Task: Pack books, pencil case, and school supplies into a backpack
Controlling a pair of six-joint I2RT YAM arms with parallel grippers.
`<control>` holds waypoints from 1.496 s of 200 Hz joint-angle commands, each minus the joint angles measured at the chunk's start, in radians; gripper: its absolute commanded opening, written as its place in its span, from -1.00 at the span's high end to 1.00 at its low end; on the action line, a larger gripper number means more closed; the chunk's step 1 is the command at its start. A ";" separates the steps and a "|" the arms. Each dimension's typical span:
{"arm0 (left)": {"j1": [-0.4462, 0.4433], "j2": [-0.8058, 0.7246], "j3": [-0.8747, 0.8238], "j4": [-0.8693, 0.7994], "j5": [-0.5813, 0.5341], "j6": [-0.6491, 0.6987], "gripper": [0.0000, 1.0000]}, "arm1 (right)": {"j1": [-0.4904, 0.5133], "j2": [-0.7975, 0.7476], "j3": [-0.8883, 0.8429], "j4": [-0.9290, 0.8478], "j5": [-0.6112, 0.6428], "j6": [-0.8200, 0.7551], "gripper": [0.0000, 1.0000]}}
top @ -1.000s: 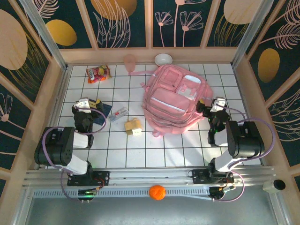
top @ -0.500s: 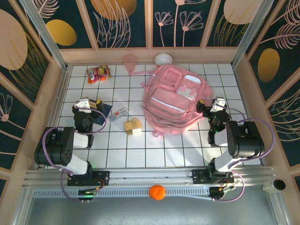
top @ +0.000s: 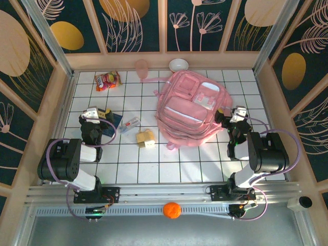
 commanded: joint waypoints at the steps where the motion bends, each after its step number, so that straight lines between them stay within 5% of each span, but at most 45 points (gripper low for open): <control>1: 0.005 -0.006 0.012 0.011 0.010 0.007 -0.98 | -0.001 -0.001 0.003 0.017 0.009 0.004 -0.99; 142: 0.005 -0.011 0.017 0.002 0.001 0.003 -0.92 | 0.000 -0.002 0.004 0.018 0.009 0.004 -0.98; 185: 0.003 -0.200 0.233 -0.530 0.036 -0.037 -0.80 | -0.001 -0.002 0.005 0.018 0.009 0.004 -0.99; 218: -0.027 -0.246 0.354 -0.720 0.179 -0.187 -0.48 | 0.000 -0.017 0.009 0.001 0.014 0.007 -0.99; 234: -0.084 -0.223 0.424 -0.805 0.220 -0.253 -0.39 | 0.007 -0.100 0.064 -0.167 0.009 -0.003 -0.99; 258: -0.163 -0.135 0.529 -0.912 0.281 -0.323 -0.27 | -0.004 -0.218 0.279 -0.717 0.078 0.186 -0.99; 299: -0.270 0.068 0.667 -0.966 0.398 -0.409 -0.11 | -0.026 -0.217 0.549 -1.279 -0.043 0.412 -0.99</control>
